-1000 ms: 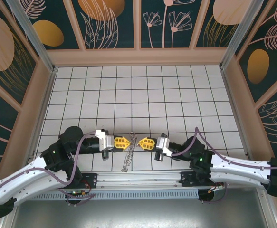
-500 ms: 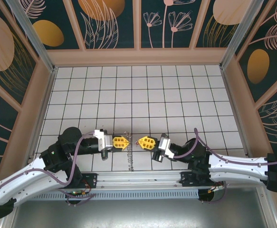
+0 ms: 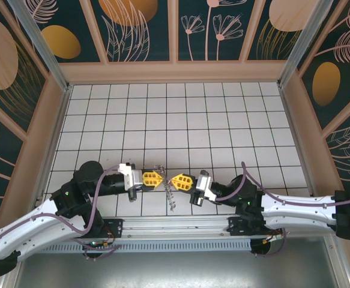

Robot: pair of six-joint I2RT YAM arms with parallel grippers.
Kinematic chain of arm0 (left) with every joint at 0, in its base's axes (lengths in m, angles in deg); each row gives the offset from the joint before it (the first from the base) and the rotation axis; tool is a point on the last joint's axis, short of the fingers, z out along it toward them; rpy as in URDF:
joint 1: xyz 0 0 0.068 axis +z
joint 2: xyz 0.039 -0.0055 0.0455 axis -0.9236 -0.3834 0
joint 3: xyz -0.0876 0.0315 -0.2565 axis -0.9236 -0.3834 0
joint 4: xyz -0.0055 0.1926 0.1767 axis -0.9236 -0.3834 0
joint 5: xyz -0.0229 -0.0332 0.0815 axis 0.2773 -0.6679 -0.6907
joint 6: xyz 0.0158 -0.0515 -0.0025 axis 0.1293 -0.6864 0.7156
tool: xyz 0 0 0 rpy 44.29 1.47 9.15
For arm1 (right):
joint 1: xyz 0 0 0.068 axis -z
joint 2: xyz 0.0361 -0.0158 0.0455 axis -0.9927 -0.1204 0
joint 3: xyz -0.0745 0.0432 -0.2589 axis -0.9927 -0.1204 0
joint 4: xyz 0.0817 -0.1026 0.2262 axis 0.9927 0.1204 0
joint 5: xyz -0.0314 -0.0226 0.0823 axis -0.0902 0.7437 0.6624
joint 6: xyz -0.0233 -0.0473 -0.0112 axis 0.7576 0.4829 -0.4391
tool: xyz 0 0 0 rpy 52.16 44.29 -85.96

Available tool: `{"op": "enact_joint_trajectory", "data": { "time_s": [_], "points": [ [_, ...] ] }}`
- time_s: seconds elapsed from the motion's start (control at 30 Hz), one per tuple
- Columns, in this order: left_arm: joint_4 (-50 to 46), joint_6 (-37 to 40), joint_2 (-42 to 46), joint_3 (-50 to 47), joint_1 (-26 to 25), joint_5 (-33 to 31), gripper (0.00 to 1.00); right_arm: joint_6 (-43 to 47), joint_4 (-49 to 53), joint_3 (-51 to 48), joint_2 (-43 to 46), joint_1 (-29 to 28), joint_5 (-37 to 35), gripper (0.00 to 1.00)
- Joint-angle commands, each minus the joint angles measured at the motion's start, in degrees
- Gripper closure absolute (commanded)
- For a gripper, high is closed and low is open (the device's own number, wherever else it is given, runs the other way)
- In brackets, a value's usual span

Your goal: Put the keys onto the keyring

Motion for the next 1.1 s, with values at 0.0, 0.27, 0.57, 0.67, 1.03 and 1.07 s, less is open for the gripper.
{"op": "enact_joint_trajectory", "data": {
  "time_s": [0.0,0.27,0.57,0.67,1.03,1.07],
  "points": [
    [2.7,1.1,0.1,-0.1,-0.2,-0.2,1.0,0.0,-2.9,2.2,-0.3,-0.5,-1.1,1.0],
    [2.5,1.3,-0.6,-0.1,-0.2,-0.3,1.0,-0.1,-2.8,2.8,-1.4,-0.4,-1.7,1.0],
    [2.1,1.5,-0.2,0.0,-0.2,-1.0,1.0,-0.5,-1.6,2.7,-0.7,-0.5,-2.0,1.0],
    [1.9,1.7,0.2,-0.1,-0.2,-1.7,1.0,-0.7,-0.6,2.6,0.3,-0.5,-2.6,1.0],
    [2.2,1.7,0.4,-0.2,-0.2,-1.7,1.0,-1.0,-0.5,2.7,0.0,-0.5,-2.9,1.0],
    [2.2,1.8,0.4,-0.2,-0.2,-1.7,1.0,-0.9,-0.6,2.7,-0.2,-0.6,-2.9,1.0]
  ]
}}
